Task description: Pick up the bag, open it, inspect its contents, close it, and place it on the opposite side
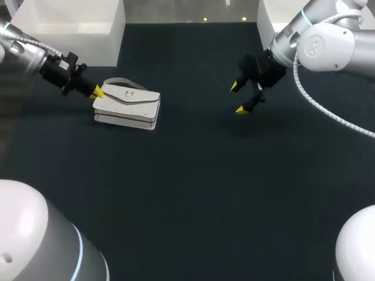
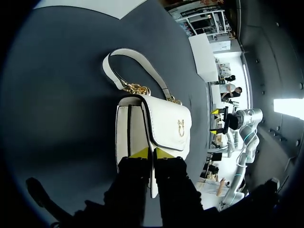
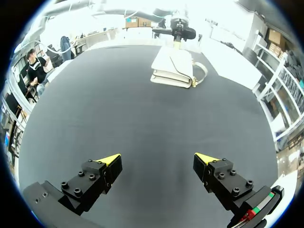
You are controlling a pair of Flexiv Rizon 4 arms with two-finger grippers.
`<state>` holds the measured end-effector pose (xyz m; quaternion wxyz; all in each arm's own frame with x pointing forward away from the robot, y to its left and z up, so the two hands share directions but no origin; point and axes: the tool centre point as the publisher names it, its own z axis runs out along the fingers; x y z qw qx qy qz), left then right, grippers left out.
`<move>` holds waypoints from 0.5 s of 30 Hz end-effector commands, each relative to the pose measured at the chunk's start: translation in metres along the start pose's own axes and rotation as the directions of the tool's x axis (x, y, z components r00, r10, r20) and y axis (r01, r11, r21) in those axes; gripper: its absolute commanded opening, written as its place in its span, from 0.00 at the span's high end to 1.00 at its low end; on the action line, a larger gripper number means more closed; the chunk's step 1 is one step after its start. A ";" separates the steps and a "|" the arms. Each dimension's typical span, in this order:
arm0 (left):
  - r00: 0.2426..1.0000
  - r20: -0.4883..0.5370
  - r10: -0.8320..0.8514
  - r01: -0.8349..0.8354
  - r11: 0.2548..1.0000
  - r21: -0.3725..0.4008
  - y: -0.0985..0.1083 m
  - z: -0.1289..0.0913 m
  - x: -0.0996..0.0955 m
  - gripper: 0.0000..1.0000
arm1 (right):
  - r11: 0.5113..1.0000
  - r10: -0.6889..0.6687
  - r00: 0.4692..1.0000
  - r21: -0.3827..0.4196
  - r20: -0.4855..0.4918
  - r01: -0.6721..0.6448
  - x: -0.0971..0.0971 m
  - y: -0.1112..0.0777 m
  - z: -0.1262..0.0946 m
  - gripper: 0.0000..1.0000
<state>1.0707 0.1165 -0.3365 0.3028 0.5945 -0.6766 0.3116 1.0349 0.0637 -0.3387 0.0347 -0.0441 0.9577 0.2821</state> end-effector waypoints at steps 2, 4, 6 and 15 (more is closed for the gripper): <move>0.999 -0.045 0.019 -0.019 1.000 0.019 -0.001 0.028 0.011 1.00 | 1.000 0.000 1.000 0.001 0.000 0.000 0.000 0.000 0.000 0.00; 0.997 -0.067 0.027 -0.027 1.000 0.003 -0.002 0.037 0.017 1.00 | 1.000 0.000 1.000 0.001 0.000 0.000 0.000 0.000 0.000 0.00; 0.996 -0.079 0.038 -0.040 0.999 -0.025 -0.003 0.048 0.025 1.00 | 1.000 0.000 1.000 0.001 0.000 0.000 0.000 0.000 0.000 0.00; 0.990 -0.121 0.076 -0.086 0.993 -0.080 -0.016 0.093 0.059 1.00 | 1.000 0.000 1.000 0.001 0.000 0.000 0.000 0.000 0.000 0.00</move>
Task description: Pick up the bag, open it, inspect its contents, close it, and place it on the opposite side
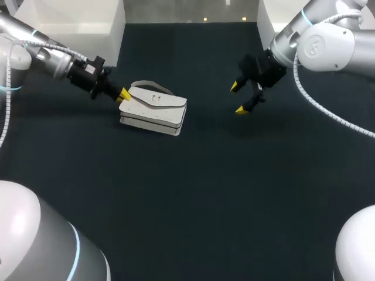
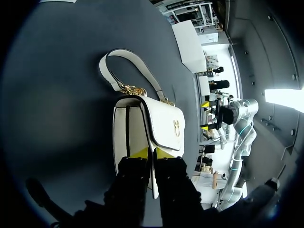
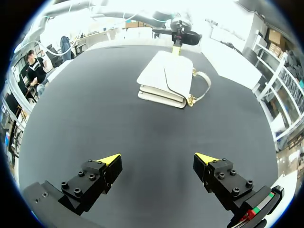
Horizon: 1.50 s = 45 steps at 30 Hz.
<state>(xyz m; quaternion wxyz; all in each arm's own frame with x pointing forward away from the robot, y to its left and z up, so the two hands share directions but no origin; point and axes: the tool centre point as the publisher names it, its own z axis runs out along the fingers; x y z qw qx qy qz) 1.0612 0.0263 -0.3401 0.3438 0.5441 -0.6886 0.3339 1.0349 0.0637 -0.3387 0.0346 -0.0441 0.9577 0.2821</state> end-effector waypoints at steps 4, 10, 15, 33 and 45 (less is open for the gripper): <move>1.000 -0.024 0.019 -0.019 1.000 -0.006 -0.022 0.034 0.012 1.00 | 1.000 0.000 1.000 0.001 0.000 0.000 0.000 0.000 0.000 0.00; 0.999 -0.037 0.001 -0.001 1.000 0.000 -0.023 0.055 0.018 1.00 | 1.000 0.000 1.000 0.001 0.000 0.000 0.000 0.000 0.000 0.00; 0.999 -0.039 -0.024 0.026 0.998 0.051 -0.023 0.068 0.024 1.00 | 1.000 0.000 1.000 0.001 0.000 0.000 0.000 0.000 0.000 0.00; 0.997 -0.063 -0.053 0.066 0.973 0.222 -0.007 0.081 0.040 1.00 | 1.000 0.000 1.000 0.001 0.000 0.000 0.000 0.000 0.000 0.00; 0.995 -0.077 -0.069 0.086 0.964 0.253 -0.016 0.096 0.042 1.00 | 1.000 0.000 1.000 0.001 0.000 0.000 0.000 0.000 0.000 0.00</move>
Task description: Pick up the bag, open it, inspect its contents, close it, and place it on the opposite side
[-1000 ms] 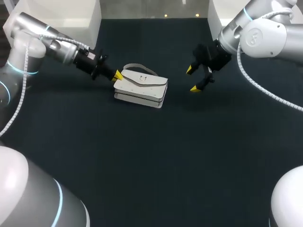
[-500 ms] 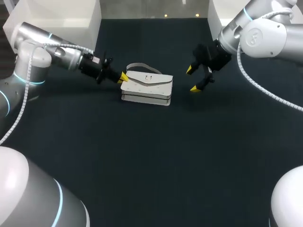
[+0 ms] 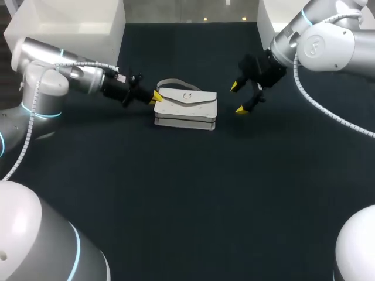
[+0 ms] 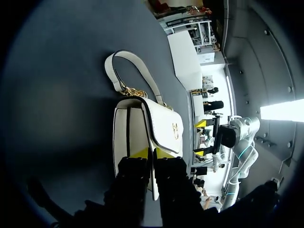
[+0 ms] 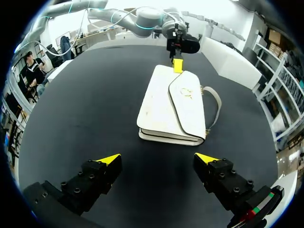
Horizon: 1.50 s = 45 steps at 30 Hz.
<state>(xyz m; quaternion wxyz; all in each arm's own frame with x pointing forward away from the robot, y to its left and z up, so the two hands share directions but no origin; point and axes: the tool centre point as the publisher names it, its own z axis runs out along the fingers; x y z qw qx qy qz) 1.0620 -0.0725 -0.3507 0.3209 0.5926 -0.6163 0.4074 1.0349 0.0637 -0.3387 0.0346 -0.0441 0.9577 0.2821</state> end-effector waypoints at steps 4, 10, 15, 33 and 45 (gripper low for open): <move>1.000 -0.016 0.000 0.001 0.999 0.043 0.005 0.010 0.000 1.00 | 1.000 0.000 1.000 0.001 0.000 0.000 0.000 0.000 0.000 0.00; 0.999 -0.033 0.003 -0.003 1.000 0.004 0.005 0.009 0.000 1.00 | 1.000 0.000 1.000 0.001 0.000 0.000 0.000 0.000 0.000 0.00; 0.999 -0.045 0.022 -0.023 0.999 -0.032 0.003 0.007 0.002 1.00 | 1.000 0.000 1.000 0.001 0.000 0.000 0.000 0.000 0.000 0.00; 0.997 -0.066 0.026 -0.033 0.993 -0.112 0.001 -0.002 0.001 0.00 | 0.999 0.005 1.000 0.032 0.028 -0.006 -0.004 0.007 -0.004 0.00; 0.982 -0.009 0.189 -0.188 0.967 -0.170 -0.008 -0.059 0.020 0.00 | 0.993 -0.034 0.991 0.116 0.133 0.018 0.002 0.036 -0.020 0.00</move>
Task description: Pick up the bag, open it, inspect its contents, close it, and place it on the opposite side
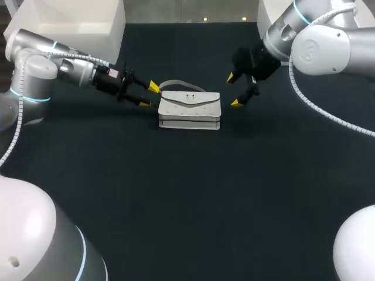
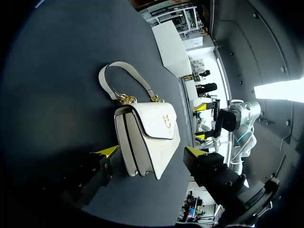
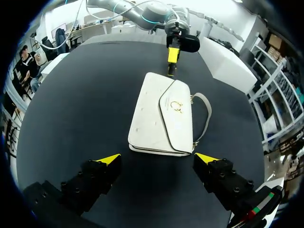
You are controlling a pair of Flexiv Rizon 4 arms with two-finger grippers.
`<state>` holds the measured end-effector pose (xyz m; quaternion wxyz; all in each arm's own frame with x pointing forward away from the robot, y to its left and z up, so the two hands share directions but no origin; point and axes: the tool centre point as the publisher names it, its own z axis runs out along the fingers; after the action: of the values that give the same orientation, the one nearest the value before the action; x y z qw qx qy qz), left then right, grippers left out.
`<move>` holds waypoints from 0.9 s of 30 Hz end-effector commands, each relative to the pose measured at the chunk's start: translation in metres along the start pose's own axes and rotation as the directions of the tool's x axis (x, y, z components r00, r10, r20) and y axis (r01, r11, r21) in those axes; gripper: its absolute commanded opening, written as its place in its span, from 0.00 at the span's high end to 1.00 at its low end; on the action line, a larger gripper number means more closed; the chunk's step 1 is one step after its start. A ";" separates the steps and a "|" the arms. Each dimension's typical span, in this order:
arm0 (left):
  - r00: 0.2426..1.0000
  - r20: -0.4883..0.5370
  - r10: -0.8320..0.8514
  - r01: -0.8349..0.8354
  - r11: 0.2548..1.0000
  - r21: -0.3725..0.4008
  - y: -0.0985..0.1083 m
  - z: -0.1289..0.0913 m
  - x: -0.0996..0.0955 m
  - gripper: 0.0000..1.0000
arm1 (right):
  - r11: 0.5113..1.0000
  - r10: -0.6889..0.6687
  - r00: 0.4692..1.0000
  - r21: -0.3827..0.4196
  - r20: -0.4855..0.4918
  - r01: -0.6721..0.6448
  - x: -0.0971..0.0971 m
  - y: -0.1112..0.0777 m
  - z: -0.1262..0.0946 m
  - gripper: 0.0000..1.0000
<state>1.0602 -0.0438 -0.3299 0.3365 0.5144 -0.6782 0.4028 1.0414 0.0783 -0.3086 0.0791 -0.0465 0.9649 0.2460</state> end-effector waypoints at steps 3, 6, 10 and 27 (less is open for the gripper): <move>0.994 0.058 0.092 -0.087 0.992 -0.094 -0.008 -0.038 0.021 0.00 | 0.998 0.002 0.997 0.062 0.078 -0.007 0.015 0.015 -0.007 0.00; 0.981 0.090 0.172 -0.159 0.978 -0.134 -0.010 -0.050 0.026 0.00 | 0.996 -0.001 0.995 0.087 0.098 -0.008 0.017 0.021 -0.008 0.00; 0.949 0.128 0.288 -0.257 0.943 -0.210 -0.013 -0.065 0.034 0.00 | 0.993 -0.010 0.991 0.120 0.132 -0.006 0.021 0.030 -0.007 0.00; 0.697 0.222 0.682 -0.596 0.723 -0.349 -0.029 -0.093 0.060 0.00 | 0.982 -0.108 0.963 0.175 0.248 0.065 0.036 0.040 0.004 0.00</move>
<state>1.0810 0.0120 -0.2378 0.1320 0.2546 -0.9032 0.3192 1.0061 0.1151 -0.2959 0.1730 -0.0554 0.9701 0.1608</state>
